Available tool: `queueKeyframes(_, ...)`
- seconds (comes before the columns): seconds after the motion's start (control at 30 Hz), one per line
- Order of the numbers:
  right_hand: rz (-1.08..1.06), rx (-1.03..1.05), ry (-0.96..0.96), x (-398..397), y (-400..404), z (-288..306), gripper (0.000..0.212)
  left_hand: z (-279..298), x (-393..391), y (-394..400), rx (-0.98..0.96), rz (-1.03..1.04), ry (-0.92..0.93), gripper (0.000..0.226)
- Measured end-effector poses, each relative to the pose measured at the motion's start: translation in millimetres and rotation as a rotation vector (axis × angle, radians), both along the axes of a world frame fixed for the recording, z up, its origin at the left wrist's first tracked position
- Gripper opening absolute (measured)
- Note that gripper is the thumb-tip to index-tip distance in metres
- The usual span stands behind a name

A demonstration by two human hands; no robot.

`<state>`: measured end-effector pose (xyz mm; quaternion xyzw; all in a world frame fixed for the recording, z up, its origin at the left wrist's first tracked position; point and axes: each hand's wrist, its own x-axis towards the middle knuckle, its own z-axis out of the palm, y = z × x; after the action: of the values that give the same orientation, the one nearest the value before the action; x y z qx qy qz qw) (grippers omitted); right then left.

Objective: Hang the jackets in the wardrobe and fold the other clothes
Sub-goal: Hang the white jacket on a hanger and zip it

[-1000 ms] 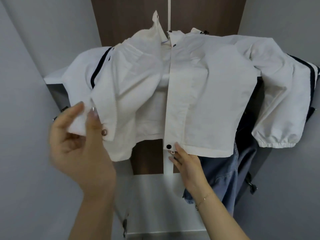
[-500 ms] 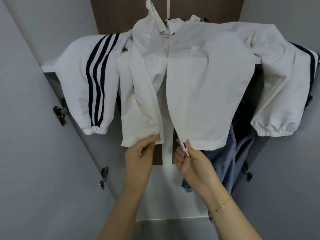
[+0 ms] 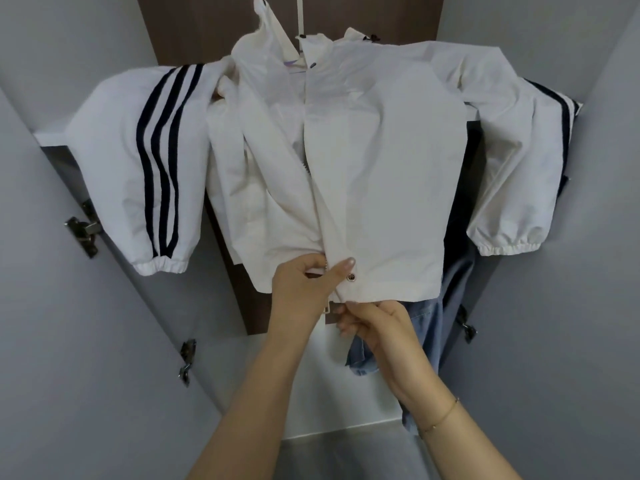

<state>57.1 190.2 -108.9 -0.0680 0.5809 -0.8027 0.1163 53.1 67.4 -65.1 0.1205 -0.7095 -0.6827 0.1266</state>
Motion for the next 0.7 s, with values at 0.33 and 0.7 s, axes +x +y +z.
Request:
queueKeyframes(0.33,-0.185,-0.035,-0.03,-1,-8,7,0.025,-2,8,-9,0.006,-0.089,0.005,0.027)
queueKeyframes(0.7,-0.209,-0.109,-0.021,2,-9,9,0.044,-15,30,-13,0.2,0.045,0.149,0.017)
